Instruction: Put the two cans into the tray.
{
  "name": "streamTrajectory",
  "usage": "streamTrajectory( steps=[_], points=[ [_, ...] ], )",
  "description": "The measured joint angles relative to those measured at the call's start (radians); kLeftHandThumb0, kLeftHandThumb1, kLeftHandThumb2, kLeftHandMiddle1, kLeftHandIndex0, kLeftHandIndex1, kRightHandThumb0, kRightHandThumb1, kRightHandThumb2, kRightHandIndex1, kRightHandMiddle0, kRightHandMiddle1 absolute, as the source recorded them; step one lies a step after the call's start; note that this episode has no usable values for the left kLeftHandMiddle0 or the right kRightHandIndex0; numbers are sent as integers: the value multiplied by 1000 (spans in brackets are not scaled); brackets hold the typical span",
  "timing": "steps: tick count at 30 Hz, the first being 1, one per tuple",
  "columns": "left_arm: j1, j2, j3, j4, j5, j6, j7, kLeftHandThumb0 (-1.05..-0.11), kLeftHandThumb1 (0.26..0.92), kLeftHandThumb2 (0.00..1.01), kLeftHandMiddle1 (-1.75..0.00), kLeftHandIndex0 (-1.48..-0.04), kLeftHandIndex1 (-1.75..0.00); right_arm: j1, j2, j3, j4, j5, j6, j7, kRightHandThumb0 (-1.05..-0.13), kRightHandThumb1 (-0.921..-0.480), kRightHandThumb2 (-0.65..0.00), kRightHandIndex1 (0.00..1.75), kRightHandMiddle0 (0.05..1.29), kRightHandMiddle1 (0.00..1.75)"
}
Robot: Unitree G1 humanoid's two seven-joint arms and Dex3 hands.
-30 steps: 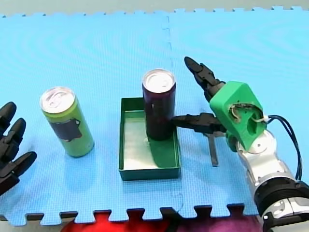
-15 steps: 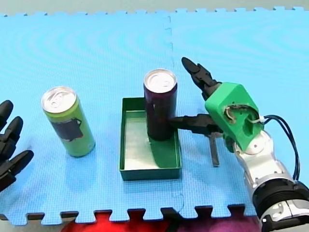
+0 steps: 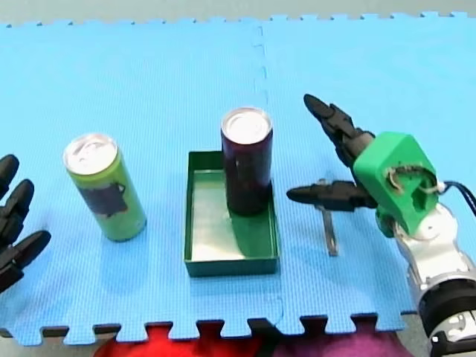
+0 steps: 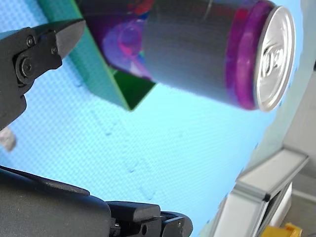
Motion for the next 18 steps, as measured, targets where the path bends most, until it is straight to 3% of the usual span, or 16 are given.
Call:
streamTrajectory(
  steps=[4,6,18],
  points=[
    [4,1,-1,-6,5,0,11,-1048,921,261,-2,-185,0,7,-24,-13,22,10,-28,25,-928,-668,-4,4,92,0],
    [6,2,-1,-7,7,-1,16,-1048,921,260,-2,-184,0,12,-29,-20,31,13,-39,30,-934,-670,-4,3,93,1],
    [8,2,-2,-8,10,-9,28,-1048,921,258,-5,-182,0,41,-30,-44,34,25,-84,4,-938,-668,0,5,95,1]
  ],
)
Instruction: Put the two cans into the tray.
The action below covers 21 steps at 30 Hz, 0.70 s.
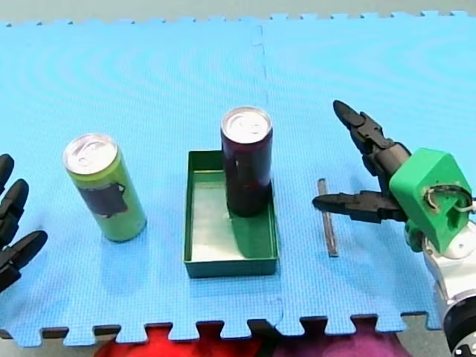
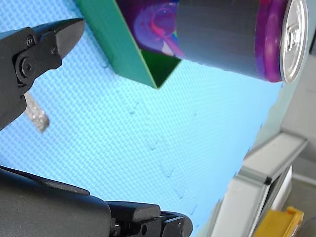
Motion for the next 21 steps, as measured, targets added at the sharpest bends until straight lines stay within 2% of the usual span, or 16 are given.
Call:
streamTrajectory(
  steps=[4,7,9,11,12,15,17,19,21],
  points=[
    [0,-1,-1,-6,1,1,13,-1048,921,254,-6,-182,0,6,2,-8,1,10,-13,1,-934,-663,0,9,96,1],
    [-1,-2,-5,-14,6,1,30,-1048,920,115,-5,-183,-2,11,6,-10,1,13,-20,4,-929,-660,0,11,97,1],
    [-3,-1,-11,-16,23,-2,57,-1048,868,51,-41,-187,-4,15,8,-10,1,13,-23,5,-923,-656,0,13,98,1],
    [-6,3,-19,-12,51,-6,94,-1048,847,29,-63,-188,-4,18,10,-10,1,13,-23,4,-917,-654,0,12,98,1],
    [-8,5,-22,-8,61,-8,110,-1017,799,12,-67,-191,-4,19,12,-10,1,13,-23,3,-912,-651,0,12,98,1],
    [-18,9,-27,12,81,-15,146,-769,649,5,-52,-200,-4,21,16,-9,1,13,-24,-3,-897,-646,0,12,100,1],
    [-24,8,-34,18,109,-44,190,-718,626,2,-45,-200,-3,22,20,-9,1,13,-24,-6,-884,-643,0,12,101,2],
    [-26,7,-47,17,154,-80,248,-720,619,1,-36,-199,-1,22,23,-9,1,13,-24,-7,-870,-640,0,12,102,2],
    [-26,5,-64,12,188,-92,292,-817,633,5,-25,-195,-1,23,26,-11,1,15,-24,-8,-857,-637,0,11,102,2]
  ],
)
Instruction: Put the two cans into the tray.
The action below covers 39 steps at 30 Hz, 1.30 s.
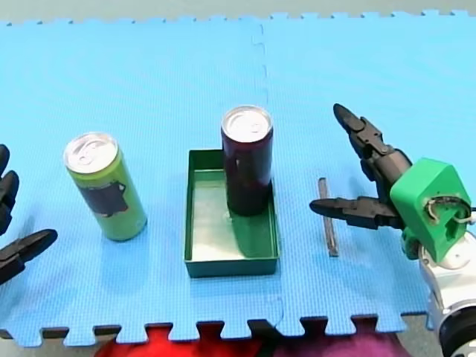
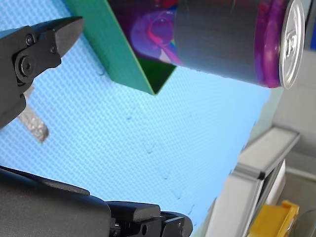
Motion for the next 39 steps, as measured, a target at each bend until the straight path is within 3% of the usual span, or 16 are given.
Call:
streamTrajectory(
  steps=[4,10,16,24,39],
  points=[
    [0,-1,-24,-10,23,7,33,-888,635,2,-14,-185,0,0,6,-9,2,11,0,3,-826,-630,0,10,103,1],
    [3,8,-61,-42,59,35,67,-908,617,0,-6,-167,0,-1,12,-26,13,30,3,11,-789,-625,0,8,101,0],
    [12,9,-75,-83,30,110,47,-911,606,0,-7,-155,0,-4,16,-31,21,31,4,7,-762,-623,0,5,95,0],
    [14,-12,-76,-124,-35,198,-6,-891,593,0,-24,-148,0,-11,17,-32,28,29,12,-1,-723,-619,0,3,92,0],
    [-37,-26,-70,-76,-68,253,-44,-831,570,0,-19,-137,0,-14,24,-37,29,30,7,-13,-675,-621,0,5,91,0]
  ],
)
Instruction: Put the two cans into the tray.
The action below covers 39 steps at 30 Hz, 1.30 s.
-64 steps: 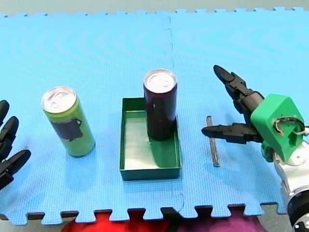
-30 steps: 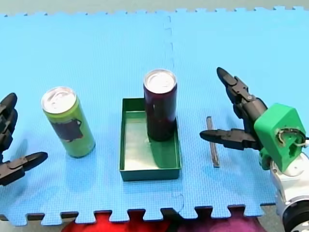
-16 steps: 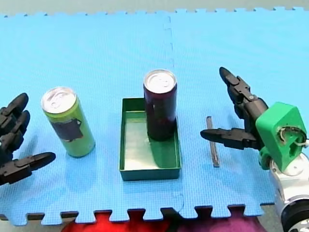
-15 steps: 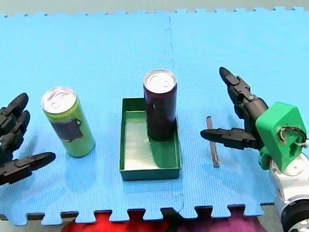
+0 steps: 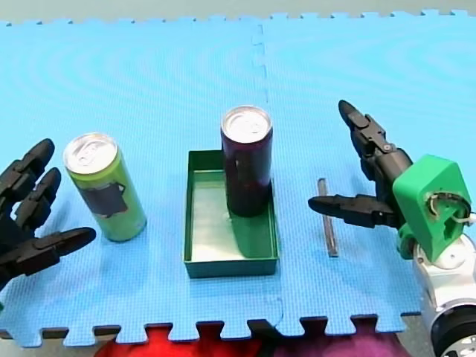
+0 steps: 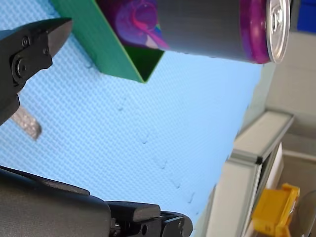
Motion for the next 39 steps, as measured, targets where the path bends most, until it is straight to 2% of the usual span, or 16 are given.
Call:
streamTrajectory(
  steps=[11,19,31,39],
  points=[
    [-14,-12,7,1,-14,18,-14,-747,555,0,-6,-136,0,0,1,-5,-1,1,-10,10,-679,-623,-1,6,92,1],
    [-30,-23,7,7,-9,23,-9,-702,552,0,-2,-143,-3,0,1,-14,2,9,-11,23,-670,-622,0,6,95,1],
    [-43,-28,1,-23,-11,70,-5,-632,551,0,-3,-169,-7,-2,1,-19,1,12,-11,28,-643,-620,0,3,99,2],
    [-66,-30,-11,-8,0,81,-4,-559,551,1,-5,-187,-7,-3,0,-21,-2,13,-12,29,-624,-620,-1,2,103,2]
  ],
)
